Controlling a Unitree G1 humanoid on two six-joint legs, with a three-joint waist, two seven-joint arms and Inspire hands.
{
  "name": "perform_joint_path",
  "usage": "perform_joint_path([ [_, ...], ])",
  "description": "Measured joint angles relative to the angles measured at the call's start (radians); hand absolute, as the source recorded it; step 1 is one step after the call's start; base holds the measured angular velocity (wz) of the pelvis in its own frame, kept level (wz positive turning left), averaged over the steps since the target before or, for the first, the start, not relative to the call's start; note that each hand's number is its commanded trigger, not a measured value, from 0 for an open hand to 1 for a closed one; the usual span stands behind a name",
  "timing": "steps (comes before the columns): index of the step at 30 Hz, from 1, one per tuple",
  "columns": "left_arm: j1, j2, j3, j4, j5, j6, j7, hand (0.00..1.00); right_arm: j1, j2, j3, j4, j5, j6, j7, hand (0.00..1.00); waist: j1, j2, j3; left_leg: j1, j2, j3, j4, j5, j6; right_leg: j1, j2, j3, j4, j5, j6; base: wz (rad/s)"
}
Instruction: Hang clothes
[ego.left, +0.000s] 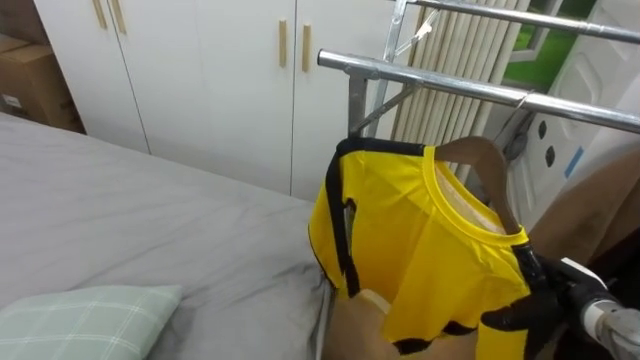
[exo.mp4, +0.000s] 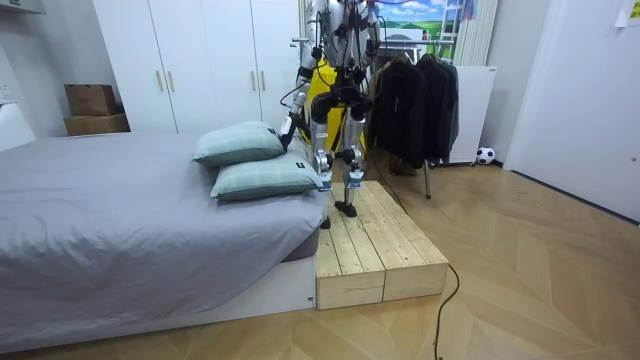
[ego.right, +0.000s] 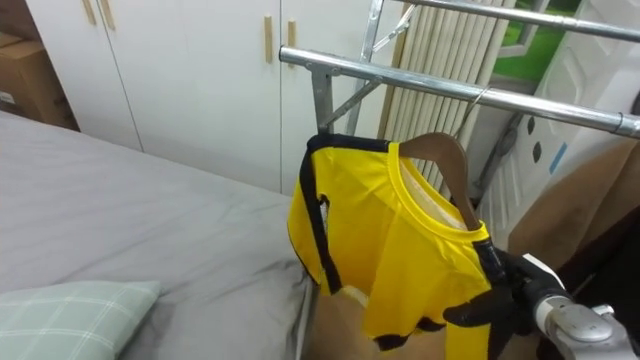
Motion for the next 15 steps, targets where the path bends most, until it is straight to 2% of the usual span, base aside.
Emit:
perform_joint_path([
  [9,0.0,0.0,0.0,0.001,0.0,0.0,0.002,0.0,0.0,0.0,-0.001,-0.008,-0.003,0.0,-0.017,0.0,-0.001,-0.002,-0.0002,0.0,0.0,0.001,0.0,0.0,0.0,0.002,0.0,0.0,-0.001,0.0,0.0,0.0],
  [15,0.003,0.0,0.0,0.005,0.0,0.0,0.002,0.0,0.0,0.003,-0.002,-0.051,0.001,0.0,-0.066,0.0,-0.004,0.0,-0.0002,0.008,0.0,0.0,0.0,0.0,0.0,0.015,-0.001,0.0,-0.014,0.0,0.0,0.01],
])
